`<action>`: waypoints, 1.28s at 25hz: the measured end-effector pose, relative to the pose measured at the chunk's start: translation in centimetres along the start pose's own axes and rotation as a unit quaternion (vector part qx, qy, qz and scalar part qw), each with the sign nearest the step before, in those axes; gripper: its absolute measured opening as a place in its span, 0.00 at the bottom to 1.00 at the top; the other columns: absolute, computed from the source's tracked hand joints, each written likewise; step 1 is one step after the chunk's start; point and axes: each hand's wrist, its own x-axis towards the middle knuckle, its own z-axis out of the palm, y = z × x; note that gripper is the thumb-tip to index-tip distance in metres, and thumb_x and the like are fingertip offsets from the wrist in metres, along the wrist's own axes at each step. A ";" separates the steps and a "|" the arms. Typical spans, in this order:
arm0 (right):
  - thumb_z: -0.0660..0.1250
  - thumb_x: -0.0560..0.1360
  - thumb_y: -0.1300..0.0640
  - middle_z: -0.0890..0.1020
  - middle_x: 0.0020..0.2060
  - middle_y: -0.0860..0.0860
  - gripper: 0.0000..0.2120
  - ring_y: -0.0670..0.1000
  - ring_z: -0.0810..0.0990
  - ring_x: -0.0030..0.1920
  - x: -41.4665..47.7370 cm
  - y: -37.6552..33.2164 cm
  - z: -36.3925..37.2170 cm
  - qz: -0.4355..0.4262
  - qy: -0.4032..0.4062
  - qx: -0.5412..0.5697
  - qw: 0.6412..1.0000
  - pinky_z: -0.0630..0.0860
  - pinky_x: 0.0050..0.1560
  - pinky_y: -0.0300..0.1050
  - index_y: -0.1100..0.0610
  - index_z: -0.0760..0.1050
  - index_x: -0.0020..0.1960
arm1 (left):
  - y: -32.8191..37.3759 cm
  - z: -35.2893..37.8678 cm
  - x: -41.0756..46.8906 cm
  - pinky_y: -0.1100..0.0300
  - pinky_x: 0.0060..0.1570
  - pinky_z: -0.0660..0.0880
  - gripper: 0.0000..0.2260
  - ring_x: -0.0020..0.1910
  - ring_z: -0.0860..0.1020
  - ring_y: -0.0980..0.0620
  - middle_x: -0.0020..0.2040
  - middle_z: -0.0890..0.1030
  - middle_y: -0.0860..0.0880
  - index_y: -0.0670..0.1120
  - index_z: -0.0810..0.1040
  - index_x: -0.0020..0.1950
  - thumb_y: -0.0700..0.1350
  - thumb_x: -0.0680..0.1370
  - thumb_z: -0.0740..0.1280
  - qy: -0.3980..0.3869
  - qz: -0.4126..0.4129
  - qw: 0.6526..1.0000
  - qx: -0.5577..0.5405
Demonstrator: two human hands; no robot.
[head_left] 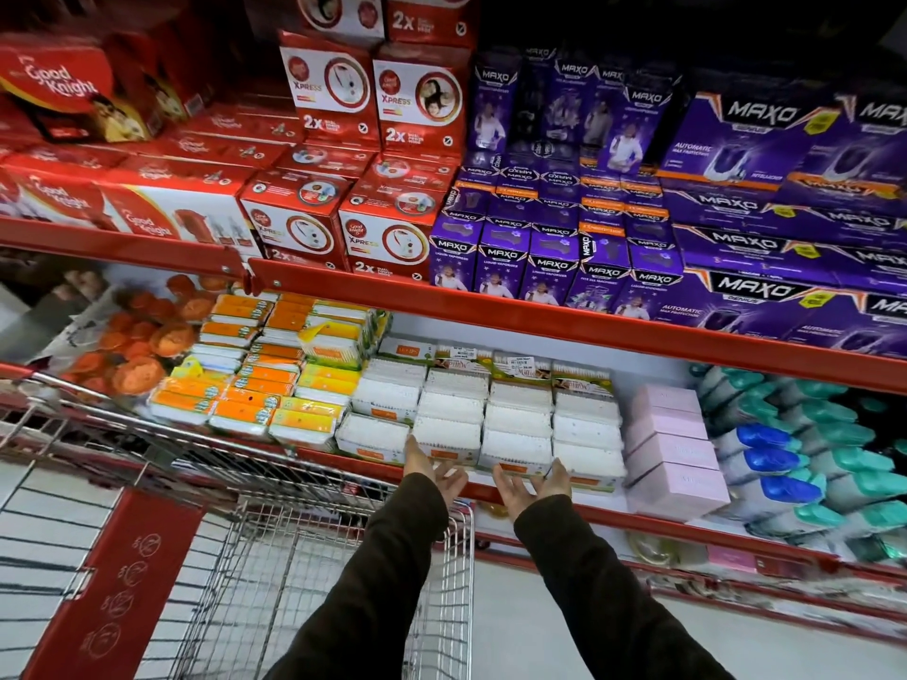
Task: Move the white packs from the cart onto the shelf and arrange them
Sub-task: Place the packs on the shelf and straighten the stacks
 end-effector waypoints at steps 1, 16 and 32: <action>0.60 0.80 0.41 0.59 0.78 0.59 0.34 0.66 0.64 0.75 -0.2 0.7 0.0 0.006 0.002 -0.007 1.000 0.66 0.73 0.60 0.54 0.54 0.80 | 0.3 -0.7 0.0 0.44 0.71 0.67 0.34 0.73 0.67 0.34 0.75 0.67 0.36 0.43 0.56 0.80 0.63 0.81 0.56 0.005 -0.001 1.000 0.002; 0.62 0.80 0.43 0.60 0.77 0.63 0.33 0.67 0.65 0.74 0.4 8.4 3.5 0.032 -0.003 -0.020 0.999 0.68 0.72 0.61 0.61 0.57 0.77 | 8.5 -3.7 0.1 0.48 0.67 0.73 0.33 0.40 0.74 0.42 0.72 0.67 0.34 0.44 0.57 0.79 0.63 0.80 0.57 0.066 0.050 0.996 -0.017; 0.64 0.80 0.57 0.71 0.60 0.54 0.11 0.54 0.73 0.59 -1.4 9.0 1.8 -0.512 -0.017 -0.683 0.521 0.73 0.64 0.51 0.53 0.72 0.62 | 7.8 -3.6 -1.7 0.58 0.53 0.71 0.08 0.54 0.77 0.45 0.58 0.77 0.44 0.46 0.77 0.58 0.46 0.81 0.63 0.059 0.420 0.718 0.551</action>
